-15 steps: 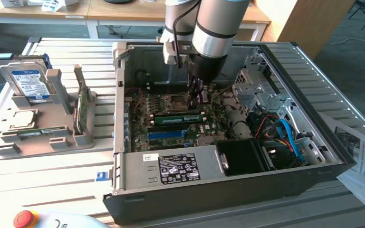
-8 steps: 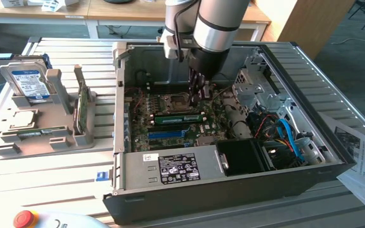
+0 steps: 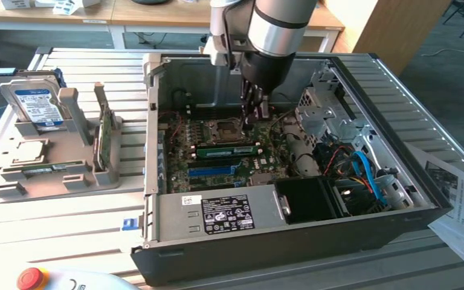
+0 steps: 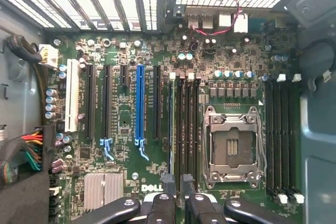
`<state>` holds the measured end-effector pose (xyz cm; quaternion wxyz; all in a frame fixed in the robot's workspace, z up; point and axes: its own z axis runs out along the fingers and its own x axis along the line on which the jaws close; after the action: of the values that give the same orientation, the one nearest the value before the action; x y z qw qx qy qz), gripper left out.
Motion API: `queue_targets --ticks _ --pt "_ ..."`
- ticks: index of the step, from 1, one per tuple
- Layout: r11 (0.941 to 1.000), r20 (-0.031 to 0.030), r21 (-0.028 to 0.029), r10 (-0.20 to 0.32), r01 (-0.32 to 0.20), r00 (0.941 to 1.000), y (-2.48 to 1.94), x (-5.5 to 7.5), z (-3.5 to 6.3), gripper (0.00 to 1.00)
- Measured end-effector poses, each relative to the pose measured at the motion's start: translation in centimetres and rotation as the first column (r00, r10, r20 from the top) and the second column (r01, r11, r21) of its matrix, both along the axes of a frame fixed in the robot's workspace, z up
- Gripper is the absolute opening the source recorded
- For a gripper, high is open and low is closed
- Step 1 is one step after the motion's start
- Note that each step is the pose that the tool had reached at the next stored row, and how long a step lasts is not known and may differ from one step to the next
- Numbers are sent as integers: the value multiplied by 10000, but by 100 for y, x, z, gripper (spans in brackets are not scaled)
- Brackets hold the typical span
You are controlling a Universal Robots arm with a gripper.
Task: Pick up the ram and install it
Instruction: 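Insert the ram into the slot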
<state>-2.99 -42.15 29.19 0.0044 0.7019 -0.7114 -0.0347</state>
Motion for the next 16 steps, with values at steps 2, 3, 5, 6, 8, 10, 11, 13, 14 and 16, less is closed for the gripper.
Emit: queue_targets --ticks 2,3,5,6,8,10,11,13,14,16 --pt "10000 0 -2 0 0 10000 0 2 41 19" --pt "10000 0 -4 0 0 10000 0 2 59 19" --pt "10000 0 -7 0 0 10000 0 3 97 19" --pt "10000 0 -8 1 -1 10000 1 4 115 19" --pt "10000 0 -16 0 0 10000 2 5 157 19" --pt "10000 0 -25 1 -1 10000 2 5 202 19" --pt "10000 0 -29 0 0 10000 3 5 225 19" --pt "10000 0 -40 1 -1 10000 4 6 267 19" --pt "10000 0 -48 1 -1 10000 5 7 285 19" --pt "10000 0 -61 2 -2 10000 6 8 326 19"
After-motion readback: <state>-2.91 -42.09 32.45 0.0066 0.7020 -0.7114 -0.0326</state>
